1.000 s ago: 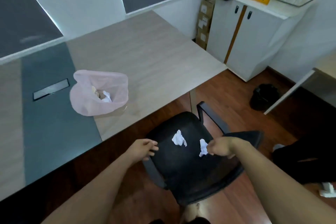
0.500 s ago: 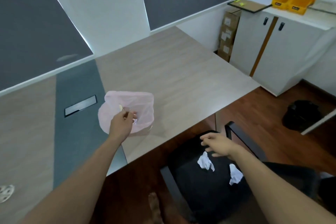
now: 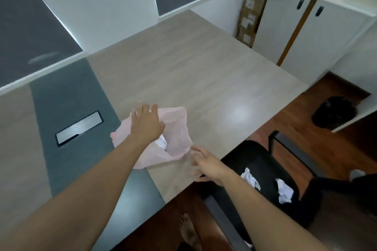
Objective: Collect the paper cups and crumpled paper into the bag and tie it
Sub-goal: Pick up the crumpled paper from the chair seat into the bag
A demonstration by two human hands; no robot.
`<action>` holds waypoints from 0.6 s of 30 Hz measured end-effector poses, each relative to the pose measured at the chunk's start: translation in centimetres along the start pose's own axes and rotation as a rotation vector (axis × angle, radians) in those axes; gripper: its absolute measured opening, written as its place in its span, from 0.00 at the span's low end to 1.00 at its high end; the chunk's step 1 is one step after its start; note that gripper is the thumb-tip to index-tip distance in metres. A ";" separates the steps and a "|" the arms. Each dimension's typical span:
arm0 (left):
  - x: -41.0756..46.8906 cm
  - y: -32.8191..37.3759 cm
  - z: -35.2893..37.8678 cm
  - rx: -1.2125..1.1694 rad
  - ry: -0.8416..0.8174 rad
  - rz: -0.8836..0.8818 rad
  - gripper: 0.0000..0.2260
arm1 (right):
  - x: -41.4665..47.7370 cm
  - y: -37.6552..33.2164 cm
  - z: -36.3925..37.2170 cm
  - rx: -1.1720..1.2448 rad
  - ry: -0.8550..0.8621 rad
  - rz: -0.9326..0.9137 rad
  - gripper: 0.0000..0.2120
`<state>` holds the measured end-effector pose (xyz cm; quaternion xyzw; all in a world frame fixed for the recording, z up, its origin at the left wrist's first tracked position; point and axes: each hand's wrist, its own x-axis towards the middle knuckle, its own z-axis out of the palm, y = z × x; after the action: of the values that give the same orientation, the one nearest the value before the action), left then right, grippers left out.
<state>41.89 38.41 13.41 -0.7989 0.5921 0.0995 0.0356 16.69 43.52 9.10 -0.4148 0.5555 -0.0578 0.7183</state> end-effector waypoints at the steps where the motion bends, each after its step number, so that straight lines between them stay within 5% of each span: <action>1: 0.3 -0.3 0.6 0.061 -0.042 -0.016 0.33 | 0.7 -0.4 1.4 0.009 -0.009 0.008 0.22; 4: 0.8 -1.2 2.6 0.151 -0.100 -0.042 0.33 | 2.7 -0.6 4.7 0.067 -0.054 0.055 0.27; 8: 0.9 -2.0 3.8 0.105 -0.129 -0.068 0.18 | 5.9 -0.2 7.2 0.187 0.039 0.130 0.24; 10: 0.8 -2.5 4.1 -0.076 -0.101 -0.058 0.14 | 6.9 -0.4 7.3 0.193 0.172 0.107 0.19; 18: 0.3 1.1 1.0 -0.996 -0.223 -0.233 0.27 | 2.1 -2.2 -1.5 0.374 0.637 -0.022 0.16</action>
<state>40.77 38.02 12.42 -0.7642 0.3726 0.4490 -0.2750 17.04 40.21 8.92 -0.2433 0.7266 -0.2923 0.5722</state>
